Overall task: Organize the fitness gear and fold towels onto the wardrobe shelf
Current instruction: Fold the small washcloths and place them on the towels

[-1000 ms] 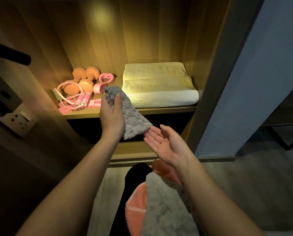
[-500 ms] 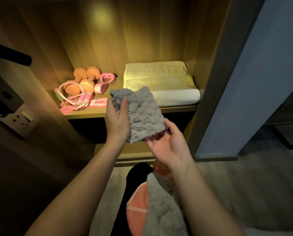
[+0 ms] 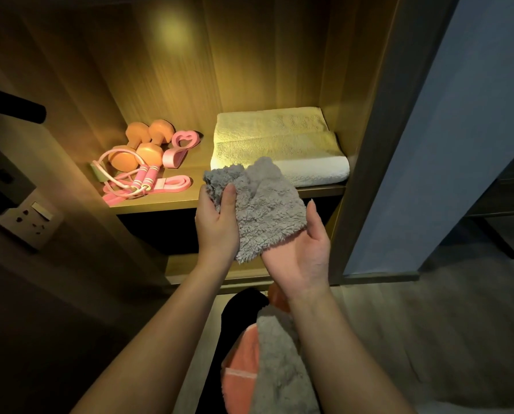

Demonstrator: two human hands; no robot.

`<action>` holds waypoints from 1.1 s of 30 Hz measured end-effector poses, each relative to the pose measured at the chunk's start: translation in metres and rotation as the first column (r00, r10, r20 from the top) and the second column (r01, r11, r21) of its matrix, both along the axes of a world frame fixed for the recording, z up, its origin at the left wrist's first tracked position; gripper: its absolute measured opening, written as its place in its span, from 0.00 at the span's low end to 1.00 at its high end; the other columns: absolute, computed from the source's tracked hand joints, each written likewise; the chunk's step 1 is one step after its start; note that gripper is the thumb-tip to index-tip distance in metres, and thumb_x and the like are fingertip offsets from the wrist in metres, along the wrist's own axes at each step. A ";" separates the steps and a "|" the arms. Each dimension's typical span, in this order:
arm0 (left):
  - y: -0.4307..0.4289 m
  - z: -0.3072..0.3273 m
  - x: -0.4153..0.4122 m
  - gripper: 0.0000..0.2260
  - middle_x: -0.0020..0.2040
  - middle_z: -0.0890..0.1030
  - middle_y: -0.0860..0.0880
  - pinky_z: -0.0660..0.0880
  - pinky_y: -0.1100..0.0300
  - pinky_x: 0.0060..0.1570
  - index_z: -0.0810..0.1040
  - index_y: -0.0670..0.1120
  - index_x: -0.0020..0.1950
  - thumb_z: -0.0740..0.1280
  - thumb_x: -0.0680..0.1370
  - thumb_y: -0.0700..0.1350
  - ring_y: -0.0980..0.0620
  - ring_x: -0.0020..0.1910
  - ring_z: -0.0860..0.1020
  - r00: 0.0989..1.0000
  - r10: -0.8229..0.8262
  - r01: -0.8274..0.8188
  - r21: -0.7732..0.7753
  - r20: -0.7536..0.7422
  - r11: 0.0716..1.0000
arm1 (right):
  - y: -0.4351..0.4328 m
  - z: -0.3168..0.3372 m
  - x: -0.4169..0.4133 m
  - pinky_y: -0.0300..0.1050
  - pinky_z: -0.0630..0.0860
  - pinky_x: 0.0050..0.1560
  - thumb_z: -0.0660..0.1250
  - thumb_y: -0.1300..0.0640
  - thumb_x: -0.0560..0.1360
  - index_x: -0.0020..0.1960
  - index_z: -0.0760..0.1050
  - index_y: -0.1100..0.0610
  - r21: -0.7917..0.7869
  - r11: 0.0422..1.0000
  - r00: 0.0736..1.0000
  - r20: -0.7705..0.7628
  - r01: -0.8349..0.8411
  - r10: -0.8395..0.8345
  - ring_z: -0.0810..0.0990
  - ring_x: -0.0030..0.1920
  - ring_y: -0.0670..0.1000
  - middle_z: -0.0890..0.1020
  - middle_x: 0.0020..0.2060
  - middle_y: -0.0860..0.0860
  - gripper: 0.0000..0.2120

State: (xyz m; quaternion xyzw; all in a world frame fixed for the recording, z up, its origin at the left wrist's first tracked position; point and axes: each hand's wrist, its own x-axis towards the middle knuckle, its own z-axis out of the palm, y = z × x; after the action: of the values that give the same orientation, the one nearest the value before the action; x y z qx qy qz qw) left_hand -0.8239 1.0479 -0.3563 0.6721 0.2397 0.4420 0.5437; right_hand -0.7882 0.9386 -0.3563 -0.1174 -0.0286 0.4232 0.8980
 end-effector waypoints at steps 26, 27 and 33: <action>0.001 -0.020 -0.001 0.14 0.60 0.79 0.49 0.74 0.44 0.63 0.72 0.48 0.67 0.60 0.82 0.50 0.49 0.60 0.78 0.984 0.135 -0.166 -0.347 -0.112 0.923 | -0.005 -0.003 -0.005 0.61 0.62 0.72 0.58 0.43 0.77 0.73 0.65 0.64 0.015 1.000 0.996 -0.093 0.017 -0.015 0.71 0.68 0.64 0.73 0.67 0.65 0.32; 0.005 -0.020 -0.002 0.14 0.59 0.80 0.48 0.75 0.44 0.61 0.73 0.47 0.66 0.60 0.82 0.51 0.49 0.58 0.79 0.985 0.127 -0.161 -0.354 -0.119 0.921 | -0.006 -0.005 -0.004 0.61 0.63 0.71 0.58 0.42 0.78 0.72 0.64 0.65 0.036 0.999 0.988 -0.155 -0.018 0.023 0.71 0.68 0.65 0.73 0.66 0.66 0.33; 0.035 -0.011 -0.005 0.09 0.53 0.81 0.51 0.80 0.51 0.50 0.73 0.52 0.60 0.59 0.82 0.52 0.50 0.53 0.81 0.979 0.166 -0.198 -0.372 -0.118 0.907 | -0.012 -0.014 -0.007 0.59 0.56 0.73 0.61 0.42 0.76 0.76 0.55 0.65 0.022 0.999 0.962 -0.270 -0.043 0.047 0.60 0.74 0.62 0.64 0.72 0.66 0.38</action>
State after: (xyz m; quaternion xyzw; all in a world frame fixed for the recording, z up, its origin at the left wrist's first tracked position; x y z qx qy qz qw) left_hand -0.8293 1.0826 -0.3669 0.5459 0.4053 0.4070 0.6100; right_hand -0.7955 0.9266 -0.3701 -0.0507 0.0885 0.4552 0.8845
